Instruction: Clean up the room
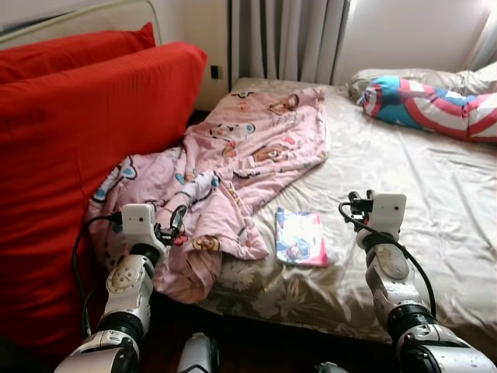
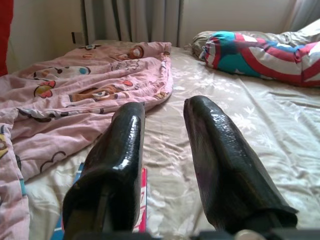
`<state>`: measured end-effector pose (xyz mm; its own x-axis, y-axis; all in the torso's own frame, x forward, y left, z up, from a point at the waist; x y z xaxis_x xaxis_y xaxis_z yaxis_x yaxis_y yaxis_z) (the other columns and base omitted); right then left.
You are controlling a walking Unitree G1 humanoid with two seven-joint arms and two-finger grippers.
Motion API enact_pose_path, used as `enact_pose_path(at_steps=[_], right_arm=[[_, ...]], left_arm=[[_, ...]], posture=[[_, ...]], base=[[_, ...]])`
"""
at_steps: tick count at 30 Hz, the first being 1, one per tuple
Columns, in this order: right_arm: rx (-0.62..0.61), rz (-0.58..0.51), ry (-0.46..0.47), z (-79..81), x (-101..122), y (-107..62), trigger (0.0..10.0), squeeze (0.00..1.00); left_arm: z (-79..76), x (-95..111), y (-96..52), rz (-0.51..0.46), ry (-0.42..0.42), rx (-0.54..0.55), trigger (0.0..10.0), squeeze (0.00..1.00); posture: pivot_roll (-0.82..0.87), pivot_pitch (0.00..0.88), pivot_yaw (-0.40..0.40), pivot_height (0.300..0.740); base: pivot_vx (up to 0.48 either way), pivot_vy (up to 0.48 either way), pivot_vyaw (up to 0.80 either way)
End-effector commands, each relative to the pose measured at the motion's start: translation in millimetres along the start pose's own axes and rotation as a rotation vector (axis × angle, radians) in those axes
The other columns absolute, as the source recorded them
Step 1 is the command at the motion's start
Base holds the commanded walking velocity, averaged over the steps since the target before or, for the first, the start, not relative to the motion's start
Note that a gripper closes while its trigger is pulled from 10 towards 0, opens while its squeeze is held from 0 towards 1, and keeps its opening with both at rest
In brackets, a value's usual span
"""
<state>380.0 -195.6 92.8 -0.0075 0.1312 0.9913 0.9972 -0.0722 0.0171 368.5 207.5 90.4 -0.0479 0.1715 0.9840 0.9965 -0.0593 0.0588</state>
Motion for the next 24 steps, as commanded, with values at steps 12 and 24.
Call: enact_pose_path(at_steps=[12,24], right_arm=[[0.013,0.002,-0.007,1.9,1,0.7,10.0,0.0],[0.068,-0.01,-0.045,9.3,0,-1.0,10.0,0.0]], left_arm=[[-0.5,2,3.0,0.008,-0.003,-0.008,10.0,0.0],[0.4,3,3.1,0.012,0.002,-0.007,10.0,0.0]], posture=[[0.04,0.005,0.0,0.587],[0.04,0.007,0.001,0.587]], base=[[0.0,0.0,0.0],[0.0,0.0,0.2]])
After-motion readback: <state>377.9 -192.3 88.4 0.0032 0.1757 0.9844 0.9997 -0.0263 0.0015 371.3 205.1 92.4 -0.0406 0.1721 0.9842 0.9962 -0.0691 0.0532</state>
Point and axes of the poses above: a point about 5 cm out from each wrist's last joint towards the gripper, its own y axis pointing out of the wrist towards the gripper, its own x axis along the axis of the wrist's last joint, z = x × y, the point moved 3 cm from there along y, pointing out of the wrist towards the gripper, and after that the axes turned 7 degrees about -y, right-handed, at the moved point
